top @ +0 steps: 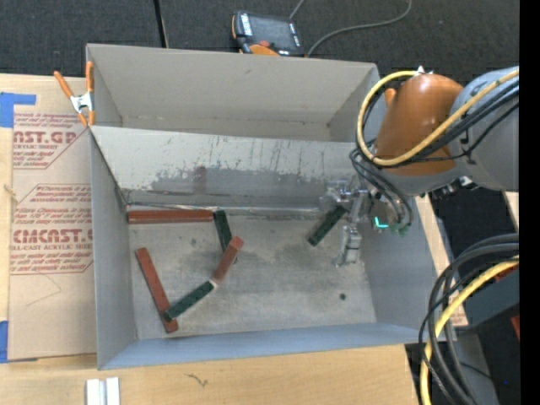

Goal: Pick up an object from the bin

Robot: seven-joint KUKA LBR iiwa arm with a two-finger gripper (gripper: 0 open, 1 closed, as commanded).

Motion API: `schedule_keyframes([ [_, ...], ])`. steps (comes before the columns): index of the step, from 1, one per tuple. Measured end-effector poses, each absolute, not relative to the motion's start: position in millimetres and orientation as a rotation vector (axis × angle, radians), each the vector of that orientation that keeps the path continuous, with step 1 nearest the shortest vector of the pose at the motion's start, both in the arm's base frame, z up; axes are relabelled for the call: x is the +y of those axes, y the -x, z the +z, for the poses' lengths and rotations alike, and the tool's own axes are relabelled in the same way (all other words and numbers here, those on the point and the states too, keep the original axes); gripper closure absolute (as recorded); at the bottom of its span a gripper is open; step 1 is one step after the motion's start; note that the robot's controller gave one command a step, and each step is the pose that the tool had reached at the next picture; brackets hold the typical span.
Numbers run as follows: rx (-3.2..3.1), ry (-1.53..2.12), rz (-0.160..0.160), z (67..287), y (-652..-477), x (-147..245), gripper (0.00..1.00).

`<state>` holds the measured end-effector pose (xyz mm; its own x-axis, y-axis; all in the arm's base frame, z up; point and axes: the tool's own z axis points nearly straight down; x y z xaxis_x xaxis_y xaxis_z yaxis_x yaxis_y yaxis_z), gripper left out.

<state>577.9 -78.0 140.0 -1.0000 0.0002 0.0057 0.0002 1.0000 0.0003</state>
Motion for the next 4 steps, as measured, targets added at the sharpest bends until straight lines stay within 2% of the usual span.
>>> schedule_keyframes([
  [1,-3.14,0.153,-0.001,67.1,-588.9,-121.5,0.0],
  [2,-3.122,-0.372,-0.004,69.9,-594.0,-54.4,0.0],
  [3,-2.854,-1.317,-0.003,69.7,-588.5,-121.1,0.0],
  [4,-2.855,-1.321,-0.003,70.7,-589.3,-120.1,1.0],
])
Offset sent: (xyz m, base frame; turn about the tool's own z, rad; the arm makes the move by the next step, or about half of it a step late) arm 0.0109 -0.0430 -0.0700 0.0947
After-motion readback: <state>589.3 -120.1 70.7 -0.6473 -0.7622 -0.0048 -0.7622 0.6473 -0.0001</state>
